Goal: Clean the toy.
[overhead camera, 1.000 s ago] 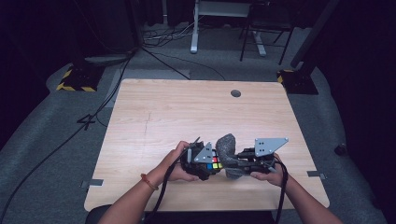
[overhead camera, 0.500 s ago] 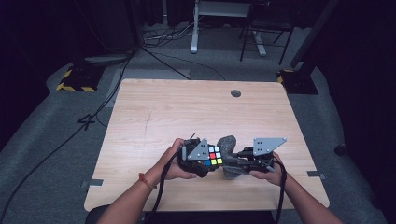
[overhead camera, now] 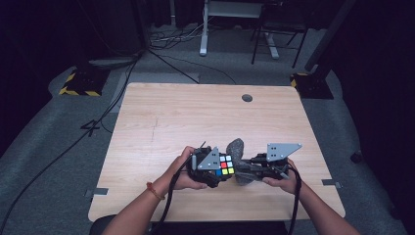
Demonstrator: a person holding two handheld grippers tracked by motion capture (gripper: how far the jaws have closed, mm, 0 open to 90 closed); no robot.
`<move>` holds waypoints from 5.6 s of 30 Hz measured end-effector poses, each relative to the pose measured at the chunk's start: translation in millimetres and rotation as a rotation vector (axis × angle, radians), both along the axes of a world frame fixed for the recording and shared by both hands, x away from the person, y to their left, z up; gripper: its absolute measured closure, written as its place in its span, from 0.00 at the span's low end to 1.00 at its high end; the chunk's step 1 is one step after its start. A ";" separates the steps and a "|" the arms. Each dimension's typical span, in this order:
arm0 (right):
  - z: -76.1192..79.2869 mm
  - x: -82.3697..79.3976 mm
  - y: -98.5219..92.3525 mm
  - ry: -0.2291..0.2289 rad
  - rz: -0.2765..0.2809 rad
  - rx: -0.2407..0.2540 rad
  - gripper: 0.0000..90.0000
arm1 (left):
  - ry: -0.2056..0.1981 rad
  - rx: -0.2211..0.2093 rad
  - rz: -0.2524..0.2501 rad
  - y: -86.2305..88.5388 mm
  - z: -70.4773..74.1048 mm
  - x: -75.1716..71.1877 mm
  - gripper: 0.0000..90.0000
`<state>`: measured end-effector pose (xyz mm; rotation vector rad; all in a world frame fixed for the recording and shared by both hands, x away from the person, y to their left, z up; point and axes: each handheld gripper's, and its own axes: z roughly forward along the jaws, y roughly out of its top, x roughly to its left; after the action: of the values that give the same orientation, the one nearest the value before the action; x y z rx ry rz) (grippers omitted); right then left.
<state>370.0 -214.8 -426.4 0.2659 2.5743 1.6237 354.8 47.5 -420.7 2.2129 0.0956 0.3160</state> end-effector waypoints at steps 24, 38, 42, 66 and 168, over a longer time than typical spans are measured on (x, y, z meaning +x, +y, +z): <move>-3.3 0.9 2.4 0.011 0.034 0.038 0.87 | 0.045 0.018 0.017 -2.0 -7.2 6.1 0.37; 4.5 -9.5 12.0 -0.025 0.062 0.048 0.87 | 0.026 0.102 0.025 -15.1 -16.2 5.3 0.37; 2.9 -5.9 8.2 -0.041 0.019 0.005 0.87 | 0.031 0.056 0.036 -8.0 -10.1 7.0 0.37; 0.4 -6.4 8.2 -0.004 0.019 0.013 0.87 | 0.005 0.013 0.013 2.7 4.1 -0.5 0.37; 4.8 -8.0 -0.1 -0.038 0.072 0.046 0.87 | 0.053 0.050 -0.008 8.6 -9.9 9.3 0.37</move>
<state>362.0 -214.9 -421.6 0.1455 2.5497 1.6962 364.0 56.1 -430.6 2.2712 0.1084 0.2583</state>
